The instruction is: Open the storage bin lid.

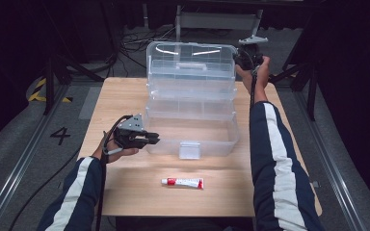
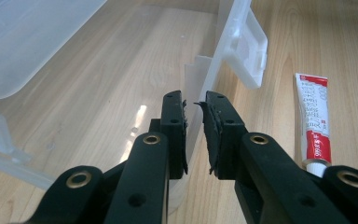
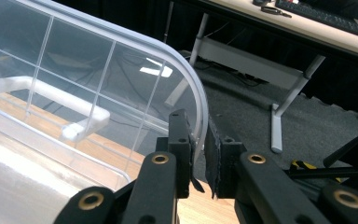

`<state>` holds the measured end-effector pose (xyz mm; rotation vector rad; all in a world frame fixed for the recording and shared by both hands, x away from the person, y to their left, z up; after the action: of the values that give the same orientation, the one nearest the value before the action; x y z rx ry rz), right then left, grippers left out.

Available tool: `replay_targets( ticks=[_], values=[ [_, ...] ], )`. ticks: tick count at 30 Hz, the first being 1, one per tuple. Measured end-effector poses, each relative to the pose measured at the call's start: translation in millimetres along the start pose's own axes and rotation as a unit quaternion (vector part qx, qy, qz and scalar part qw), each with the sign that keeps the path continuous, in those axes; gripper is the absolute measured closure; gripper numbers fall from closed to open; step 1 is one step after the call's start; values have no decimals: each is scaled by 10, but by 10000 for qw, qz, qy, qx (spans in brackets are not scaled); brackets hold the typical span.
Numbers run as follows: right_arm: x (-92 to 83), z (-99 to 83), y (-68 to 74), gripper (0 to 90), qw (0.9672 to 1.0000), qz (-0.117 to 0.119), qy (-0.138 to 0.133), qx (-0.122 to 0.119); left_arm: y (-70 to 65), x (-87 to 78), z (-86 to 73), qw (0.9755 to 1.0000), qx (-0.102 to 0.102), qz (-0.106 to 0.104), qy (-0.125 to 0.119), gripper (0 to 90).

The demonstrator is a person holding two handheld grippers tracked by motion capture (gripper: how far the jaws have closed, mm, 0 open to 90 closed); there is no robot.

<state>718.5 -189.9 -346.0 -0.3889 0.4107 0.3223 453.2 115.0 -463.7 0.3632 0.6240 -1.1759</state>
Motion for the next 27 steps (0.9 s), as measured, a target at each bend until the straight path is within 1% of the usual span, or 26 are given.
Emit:
replay_targets(
  ticks=[2, 5, 7, 10, 17, 27],
  values=[
    [38, -8, -8, 814, 10000, 22, 55, 17, 3, -2, -2, 10000, 28, 15, 3, 788],
    [87, -17, -11, 811, 10000, 35, 76, -22, 2, -1, -1, 10000, 21, 18, -11, 787],
    [121, -27, -19, 812, 9999, 61, 83, 51, -2, 2, -1, 10000, -9, -13, -47, 787],
    [170, -44, -26, 811, 9999, 93, 120, 63, -1, 2, -1, 10000, -33, -31, -65, 788],
    [239, -71, -36, 809, 9997, 159, 154, 126, -2, 2, -1, 10000, -35, -23, -72, 788],
    [309, -97, -41, 806, 9995, 162, 234, 107, 1, 2, -2, 10000, -6, -7, -81, 788]
  ],
)
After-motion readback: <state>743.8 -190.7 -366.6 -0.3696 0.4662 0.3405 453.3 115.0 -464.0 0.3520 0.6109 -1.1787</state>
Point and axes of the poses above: each handheld gripper's, and its own axes: x roughly forward along the jaws, z roughly out of its top, y roughly to its left, the point moved 10 cm from there along x, roughly forward along the jaws, and after that the axes turned 6 degrees about -x, right-handed, at the moved point
